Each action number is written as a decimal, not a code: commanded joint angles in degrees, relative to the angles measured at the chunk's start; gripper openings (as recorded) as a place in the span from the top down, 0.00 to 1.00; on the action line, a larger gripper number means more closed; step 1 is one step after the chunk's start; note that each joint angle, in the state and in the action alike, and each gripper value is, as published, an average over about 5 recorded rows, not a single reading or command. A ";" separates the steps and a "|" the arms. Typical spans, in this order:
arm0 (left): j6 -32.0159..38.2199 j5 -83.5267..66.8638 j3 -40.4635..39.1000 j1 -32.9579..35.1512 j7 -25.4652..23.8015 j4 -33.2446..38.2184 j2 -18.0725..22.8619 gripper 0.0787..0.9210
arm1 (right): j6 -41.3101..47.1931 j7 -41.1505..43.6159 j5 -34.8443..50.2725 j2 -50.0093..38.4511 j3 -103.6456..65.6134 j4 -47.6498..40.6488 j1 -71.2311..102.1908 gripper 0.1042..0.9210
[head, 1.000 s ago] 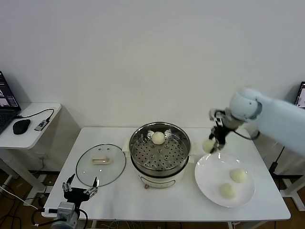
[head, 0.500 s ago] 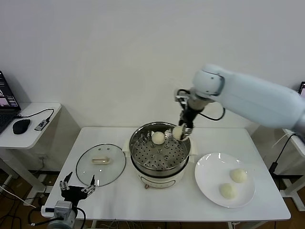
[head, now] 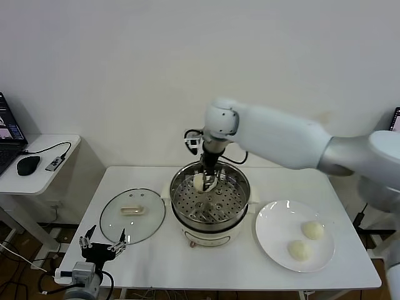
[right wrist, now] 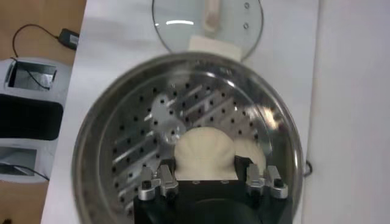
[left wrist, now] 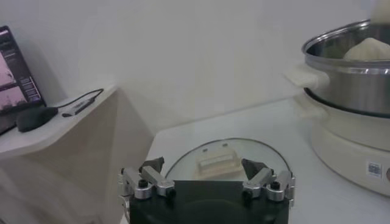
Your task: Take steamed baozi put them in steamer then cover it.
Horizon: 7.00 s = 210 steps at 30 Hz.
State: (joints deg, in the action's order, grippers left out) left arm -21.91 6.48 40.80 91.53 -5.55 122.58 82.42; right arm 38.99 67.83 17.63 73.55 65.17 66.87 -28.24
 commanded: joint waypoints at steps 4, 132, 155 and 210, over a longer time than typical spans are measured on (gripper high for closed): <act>0.02 -0.03 -0.06 -0.31 0.03 -0.55 -0.05 0.12 | 0.04 -1.34 -3.87 7.56 -1.51 -6.18 6.68 0.40; -0.47 2.48 -1.24 -0.07 -0.49 -3.85 1.66 0.12 | -14.49 3.85 -29.43 -41.65 -26.00 17.16 41.40 0.12; -0.56 2.71 -1.82 -0.63 -0.57 -3.72 2.04 0.12 | -14.04 5.46 -26.16 -44.27 -25.57 18.65 36.30 0.38; 0.03 4.32 0.28 0.12 0.65 -1.09 3.38 0.12 | -74.63 4.20 -37.05 -9.62 -1.53 21.15 2.74 0.37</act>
State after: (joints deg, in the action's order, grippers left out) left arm -21.90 10.76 41.09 91.62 -4.92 121.45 85.83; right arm -30.82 74.57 -7.39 61.97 64.10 82.27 -29.06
